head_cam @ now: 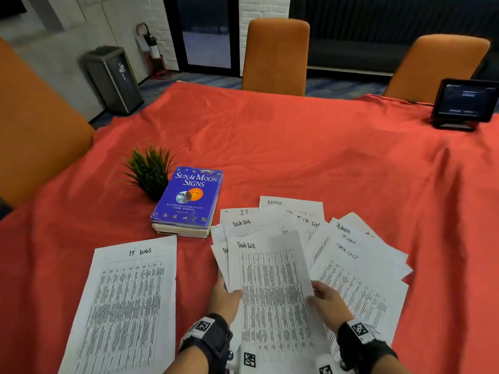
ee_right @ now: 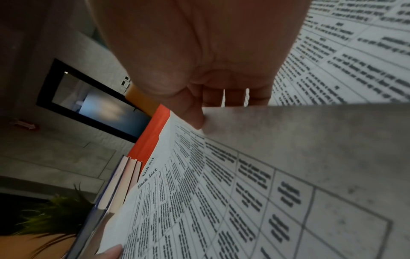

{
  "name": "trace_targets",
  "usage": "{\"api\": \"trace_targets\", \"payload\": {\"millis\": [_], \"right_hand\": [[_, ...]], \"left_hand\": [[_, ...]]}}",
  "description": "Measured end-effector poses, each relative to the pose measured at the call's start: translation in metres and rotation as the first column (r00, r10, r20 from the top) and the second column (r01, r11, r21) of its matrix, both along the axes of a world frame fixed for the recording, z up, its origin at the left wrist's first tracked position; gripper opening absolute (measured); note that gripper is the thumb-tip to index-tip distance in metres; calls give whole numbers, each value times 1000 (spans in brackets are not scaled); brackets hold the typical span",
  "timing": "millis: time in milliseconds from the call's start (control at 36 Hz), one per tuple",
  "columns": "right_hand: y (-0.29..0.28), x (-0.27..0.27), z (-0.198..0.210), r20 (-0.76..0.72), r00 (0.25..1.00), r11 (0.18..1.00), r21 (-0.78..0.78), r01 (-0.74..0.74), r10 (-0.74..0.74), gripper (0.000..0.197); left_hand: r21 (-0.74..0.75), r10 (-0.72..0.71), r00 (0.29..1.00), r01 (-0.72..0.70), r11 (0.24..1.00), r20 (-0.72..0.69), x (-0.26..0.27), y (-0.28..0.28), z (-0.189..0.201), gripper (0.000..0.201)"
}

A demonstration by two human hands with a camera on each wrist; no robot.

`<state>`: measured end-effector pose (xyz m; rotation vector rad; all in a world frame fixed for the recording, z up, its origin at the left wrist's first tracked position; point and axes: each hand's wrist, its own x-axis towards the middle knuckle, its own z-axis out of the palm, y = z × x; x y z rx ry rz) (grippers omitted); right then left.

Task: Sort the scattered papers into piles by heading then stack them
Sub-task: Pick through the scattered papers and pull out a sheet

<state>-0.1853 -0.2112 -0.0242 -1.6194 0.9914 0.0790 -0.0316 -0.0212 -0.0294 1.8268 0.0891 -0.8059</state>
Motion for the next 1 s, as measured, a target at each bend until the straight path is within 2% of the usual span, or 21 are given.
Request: {"api": "trace_targets", "payload": {"millis": [83,278,361,417,444,500,611,667,750,861,917,1000], "right_hand": [[-1,-1,-2,6,999,998,-30,51,-50,27],[-20,-30,-3,11,945,920,-224,321,-327,27],[-35,-47,-3,-9,882,823,-363,437,-472,40],[-43,-59,-4,-28,806,736,-427,526,-592,50],[-45,-64,-2,-43,767,705,-429,564,-640,55],[-49,-74,-2,-70,726,691,-380,614,-684,63],[-52,-85,-17,-116,778,782,-193,592,-618,83],[-50,-84,-16,-105,794,799,-149,582,-598,74],[-49,-82,-13,-57,764,766,-34,642,-643,50],[-49,-77,-4,112,789,775,-148,614,-604,19],[-48,-76,-2,185,804,782,-191,593,-565,23],[-49,-73,-1,211,840,809,-233,540,-500,28]], "left_hand": [[41,-59,998,57,998,35,2,2,2,34],[-70,-41,998,38,997,-44,21,6,-4,34],[-115,6,998,-13,993,-64,29,8,-11,34],[-107,30,999,-32,994,-25,31,9,-5,15],[-95,41,999,-39,995,10,32,10,-4,9],[-70,43,998,-39,997,54,33,12,-4,13],[-15,-48,990,51,999,132,35,17,-7,15],[10,-47,993,46,999,105,36,20,-10,22],[-6,33,997,-33,999,67,38,23,-9,21],[-33,57,996,-55,998,75,40,24,0,8],[-15,7,997,-6,1000,80,41,26,-1,8],[45,-34,998,31,999,57,42,30,-8,12]]}}
